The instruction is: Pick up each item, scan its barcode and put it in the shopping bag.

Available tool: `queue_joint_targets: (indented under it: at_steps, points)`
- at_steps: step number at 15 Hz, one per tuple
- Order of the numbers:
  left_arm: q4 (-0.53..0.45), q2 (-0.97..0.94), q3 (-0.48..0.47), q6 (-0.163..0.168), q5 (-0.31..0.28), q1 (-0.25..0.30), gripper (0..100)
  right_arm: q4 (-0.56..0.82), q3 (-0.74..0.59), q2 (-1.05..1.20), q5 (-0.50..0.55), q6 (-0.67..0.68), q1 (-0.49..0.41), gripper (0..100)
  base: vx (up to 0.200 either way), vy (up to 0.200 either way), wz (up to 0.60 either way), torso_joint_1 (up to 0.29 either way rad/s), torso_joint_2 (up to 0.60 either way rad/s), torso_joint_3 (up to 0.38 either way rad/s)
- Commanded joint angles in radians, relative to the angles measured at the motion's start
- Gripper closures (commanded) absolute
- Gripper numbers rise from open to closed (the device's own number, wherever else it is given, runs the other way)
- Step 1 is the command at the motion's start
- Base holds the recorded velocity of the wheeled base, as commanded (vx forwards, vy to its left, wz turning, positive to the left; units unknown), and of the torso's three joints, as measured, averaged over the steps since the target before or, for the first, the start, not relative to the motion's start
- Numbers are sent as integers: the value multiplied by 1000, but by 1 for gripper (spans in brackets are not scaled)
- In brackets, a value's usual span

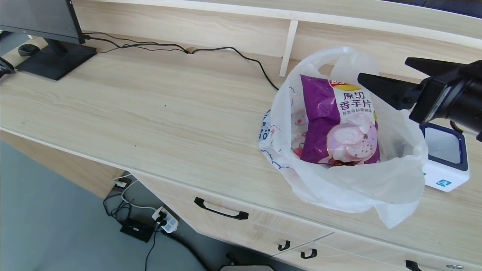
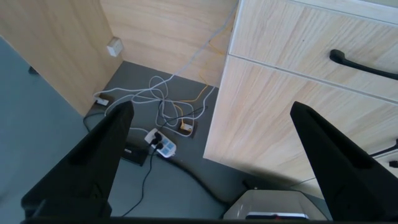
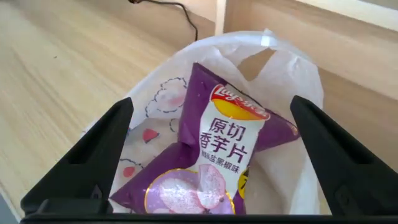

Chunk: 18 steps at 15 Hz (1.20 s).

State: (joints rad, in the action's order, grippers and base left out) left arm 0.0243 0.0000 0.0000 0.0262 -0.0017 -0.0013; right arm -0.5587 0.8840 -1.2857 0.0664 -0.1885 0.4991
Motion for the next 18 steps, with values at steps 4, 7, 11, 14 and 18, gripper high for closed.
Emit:
queue_joint_targets:
  at_steps: [4,7,11,14,18]
  points:
    - [0,2,0,0,0,0,0,-1,-25,65,-20,-52,48,0,0,0,0,0,0,0]
    - [0,2,0,0,0,0,0,-3,-76,103,-20,-49,48,0,0,0,-400,0,2,2]
    - [0,2,0,0,0,0,0,-3,-148,149,-19,-48,47,0,0,0,-600,4,2,4]
    - [-1,2,0,1,0,0,0,-3,-155,154,-16,-48,47,0,0,0,-600,1,4,4]
    - [-1,2,0,1,0,0,0,-1,-165,152,-10,-28,42,0,0,0,-150,-1,2,1]
